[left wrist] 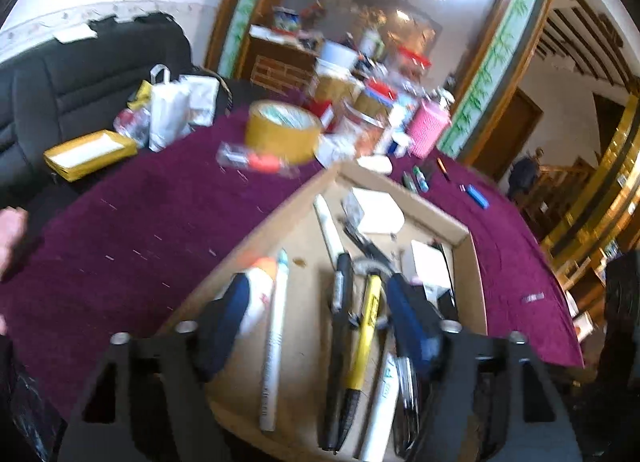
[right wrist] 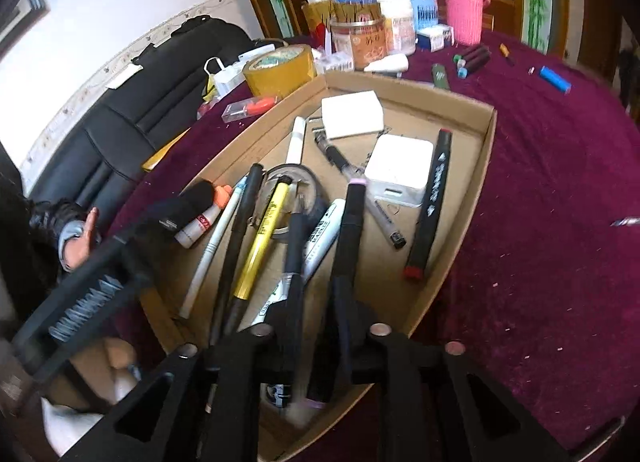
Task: Organize rigid objects
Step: 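Place the black pen in the tray with the left tool while the right tool places the gel pen there, then move both open tools toward the silver pen on the cloth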
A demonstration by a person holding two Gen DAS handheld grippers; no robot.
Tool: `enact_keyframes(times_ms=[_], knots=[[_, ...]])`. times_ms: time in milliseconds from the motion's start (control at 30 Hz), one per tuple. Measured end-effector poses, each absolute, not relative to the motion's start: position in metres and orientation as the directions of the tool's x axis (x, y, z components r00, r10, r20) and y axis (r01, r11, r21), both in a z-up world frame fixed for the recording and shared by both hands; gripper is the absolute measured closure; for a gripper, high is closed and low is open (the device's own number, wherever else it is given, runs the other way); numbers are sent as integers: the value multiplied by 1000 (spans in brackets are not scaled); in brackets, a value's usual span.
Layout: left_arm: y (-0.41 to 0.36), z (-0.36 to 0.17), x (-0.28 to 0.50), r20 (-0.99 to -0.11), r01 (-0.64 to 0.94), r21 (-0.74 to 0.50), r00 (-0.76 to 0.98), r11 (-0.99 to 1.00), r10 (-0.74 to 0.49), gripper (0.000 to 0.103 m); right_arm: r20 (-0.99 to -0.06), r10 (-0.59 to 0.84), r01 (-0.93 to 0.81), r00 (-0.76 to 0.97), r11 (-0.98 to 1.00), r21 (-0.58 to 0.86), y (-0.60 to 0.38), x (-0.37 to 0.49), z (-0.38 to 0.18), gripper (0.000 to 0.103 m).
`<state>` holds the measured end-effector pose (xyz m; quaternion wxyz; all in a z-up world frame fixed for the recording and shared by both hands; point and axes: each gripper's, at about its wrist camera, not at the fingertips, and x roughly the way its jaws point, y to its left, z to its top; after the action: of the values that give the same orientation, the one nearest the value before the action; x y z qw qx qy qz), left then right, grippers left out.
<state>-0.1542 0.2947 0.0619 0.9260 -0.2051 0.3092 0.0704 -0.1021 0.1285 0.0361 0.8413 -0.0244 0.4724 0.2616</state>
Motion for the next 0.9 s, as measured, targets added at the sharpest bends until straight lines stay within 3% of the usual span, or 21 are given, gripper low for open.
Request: enact_keyframes(times_ms=[100,400,900], knots=[[299,68,-159,-598,-283,-326,801,902,35,27,-784,380,-469,490,874,130,127,-111,44,58],[280,85,-168,-585,-260,-298,810,918,40,26,-685,299,-451,664,891,-48,111,-137,70,40],[245,102,-174,-585,-201,-277,811,940,0,26,-643,236,-380,729,921,-92,66,-153,79,38]])
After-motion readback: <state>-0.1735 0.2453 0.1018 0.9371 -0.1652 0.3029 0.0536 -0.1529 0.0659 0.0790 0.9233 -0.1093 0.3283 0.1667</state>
